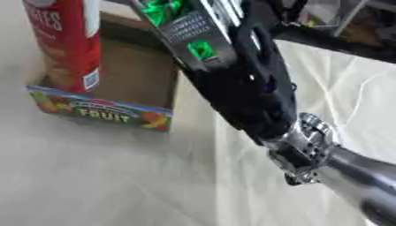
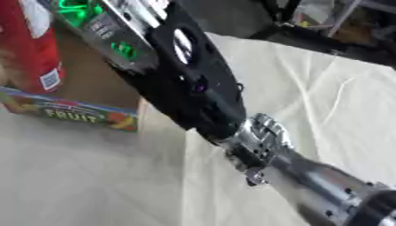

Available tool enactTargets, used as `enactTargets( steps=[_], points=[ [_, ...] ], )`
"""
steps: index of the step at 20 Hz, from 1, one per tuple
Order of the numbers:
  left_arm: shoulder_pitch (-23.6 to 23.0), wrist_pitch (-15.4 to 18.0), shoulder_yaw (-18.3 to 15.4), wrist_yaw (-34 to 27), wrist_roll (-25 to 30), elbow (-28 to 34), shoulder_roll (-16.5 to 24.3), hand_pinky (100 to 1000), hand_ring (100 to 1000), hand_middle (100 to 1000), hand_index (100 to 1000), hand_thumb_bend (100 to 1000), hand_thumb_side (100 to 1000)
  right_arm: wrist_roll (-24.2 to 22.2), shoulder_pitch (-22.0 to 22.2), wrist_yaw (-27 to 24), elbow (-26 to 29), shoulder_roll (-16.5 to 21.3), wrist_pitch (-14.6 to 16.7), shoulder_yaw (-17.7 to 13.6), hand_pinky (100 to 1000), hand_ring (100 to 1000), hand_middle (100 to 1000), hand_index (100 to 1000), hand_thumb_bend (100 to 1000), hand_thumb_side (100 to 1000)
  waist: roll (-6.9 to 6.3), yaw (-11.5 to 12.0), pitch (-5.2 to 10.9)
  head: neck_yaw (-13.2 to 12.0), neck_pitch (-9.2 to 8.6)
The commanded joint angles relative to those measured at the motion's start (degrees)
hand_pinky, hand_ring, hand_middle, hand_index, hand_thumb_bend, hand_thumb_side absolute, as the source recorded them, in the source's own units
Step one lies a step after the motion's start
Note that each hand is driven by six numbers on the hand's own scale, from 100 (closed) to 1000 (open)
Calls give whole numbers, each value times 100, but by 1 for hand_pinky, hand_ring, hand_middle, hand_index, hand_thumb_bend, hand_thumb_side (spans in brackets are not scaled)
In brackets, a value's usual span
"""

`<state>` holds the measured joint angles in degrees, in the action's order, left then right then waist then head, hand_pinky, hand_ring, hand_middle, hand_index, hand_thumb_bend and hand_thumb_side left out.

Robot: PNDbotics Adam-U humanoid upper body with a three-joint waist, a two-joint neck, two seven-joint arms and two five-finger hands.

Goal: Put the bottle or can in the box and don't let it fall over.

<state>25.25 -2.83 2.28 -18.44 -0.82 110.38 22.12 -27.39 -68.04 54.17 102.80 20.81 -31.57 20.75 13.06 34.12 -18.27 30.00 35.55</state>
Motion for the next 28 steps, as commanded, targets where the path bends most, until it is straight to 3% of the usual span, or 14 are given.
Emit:
enactTargets(
  steps=[1, 4, 9, 16, 28],
  points=[
    [82, 0, 4, -2, 21, 140, 80, 806, 1000, 1000, 895, 187, 763, 79, -126, 48, -226, 10, 20, 77, 324, 551, 607, 607, 100, 100, -69, 18, 68, 60, -92],
    [92, -2, 3, 7, 28, 146, 96, 806, 1000, 1000, 895, 187, 766, 93, -123, 53, -386, -5, -1, 111, 291, 527, 585, 580, 100, 100, -48, 39, 33, 72, -95],
    [38, -13, -10, 31, 23, 131, 120, 808, 1000, 1000, 895, 187, 775, 514, -197, -64, -420, 77, -163, -6, 275, 509, 572, 582, 100, 100, -32, 35, 14, 120, -66],
    [-16, -2, -27, 50, 27, 124, 149, 808, 1000, 1000, 895, 184, 772, 1085, -353, -396, -335, 396, -380, -372, 271, 504, 573, 579, 100, 100, -88, -49, 63, 90, 22],
    [21, 4, -34, 87, 31, 139, 180, 809, 1000, 1000, 896, 183, 788, 1768, -364, -362, -1062, 582, -544, -261, 282, 519, 582, 582, 100, 100, -23, 111, -141, 278, -34]
  ],
)
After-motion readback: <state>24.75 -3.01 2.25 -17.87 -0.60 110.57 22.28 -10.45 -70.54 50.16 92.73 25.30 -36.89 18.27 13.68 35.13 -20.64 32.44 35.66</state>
